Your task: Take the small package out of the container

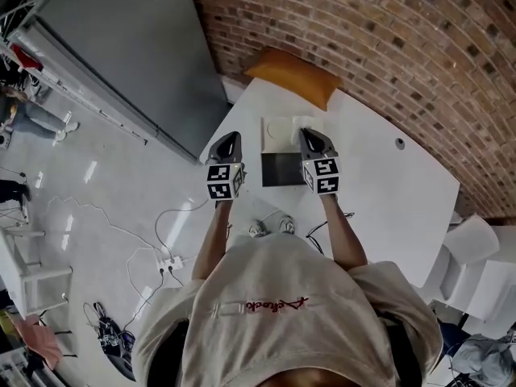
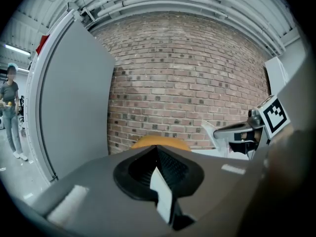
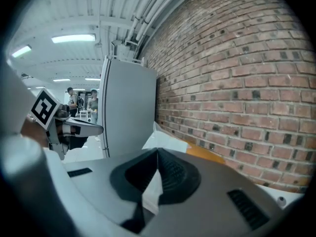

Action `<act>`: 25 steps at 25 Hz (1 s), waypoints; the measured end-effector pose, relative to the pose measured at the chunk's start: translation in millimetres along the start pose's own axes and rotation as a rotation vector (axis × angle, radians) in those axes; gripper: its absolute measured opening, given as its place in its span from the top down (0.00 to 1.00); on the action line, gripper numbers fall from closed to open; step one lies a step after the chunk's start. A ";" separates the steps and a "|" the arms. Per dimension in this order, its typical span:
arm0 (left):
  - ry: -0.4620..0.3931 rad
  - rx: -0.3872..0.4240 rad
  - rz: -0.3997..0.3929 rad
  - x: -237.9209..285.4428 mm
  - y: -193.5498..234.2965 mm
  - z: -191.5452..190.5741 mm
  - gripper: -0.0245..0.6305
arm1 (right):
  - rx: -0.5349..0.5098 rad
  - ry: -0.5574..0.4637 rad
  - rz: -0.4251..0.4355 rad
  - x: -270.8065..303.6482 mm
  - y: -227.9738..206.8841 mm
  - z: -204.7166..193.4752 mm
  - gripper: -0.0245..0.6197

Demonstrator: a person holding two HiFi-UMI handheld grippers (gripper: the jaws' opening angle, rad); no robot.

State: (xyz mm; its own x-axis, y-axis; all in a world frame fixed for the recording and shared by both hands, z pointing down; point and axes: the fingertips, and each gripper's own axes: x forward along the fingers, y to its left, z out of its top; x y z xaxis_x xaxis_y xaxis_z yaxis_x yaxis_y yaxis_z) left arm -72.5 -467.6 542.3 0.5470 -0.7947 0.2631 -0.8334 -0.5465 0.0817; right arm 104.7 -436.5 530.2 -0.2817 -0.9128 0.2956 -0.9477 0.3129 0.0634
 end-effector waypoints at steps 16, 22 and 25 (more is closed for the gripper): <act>-0.098 0.035 0.024 0.8 13.4 55.6 0.95 | -0.040 -0.126 -0.057 -7.8 -19.7 51.4 0.95; -0.108 0.041 0.022 1.5 13.9 62.3 0.95 | -0.044 -0.126 -0.056 -7.7 -17.5 50.7 0.95; -0.107 0.036 0.018 3.0 10.8 60.2 0.95 | -0.046 -0.121 -0.055 -7.2 -18.0 48.2 0.95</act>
State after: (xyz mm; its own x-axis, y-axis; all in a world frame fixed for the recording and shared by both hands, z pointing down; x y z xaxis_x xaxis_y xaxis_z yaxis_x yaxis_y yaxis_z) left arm -75.1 -491.8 486.1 0.5387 -0.8272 0.1597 -0.8410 -0.5393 0.0428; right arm 116.6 -448.2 480.9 -0.2487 -0.9530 0.1732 -0.9550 0.2711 0.1204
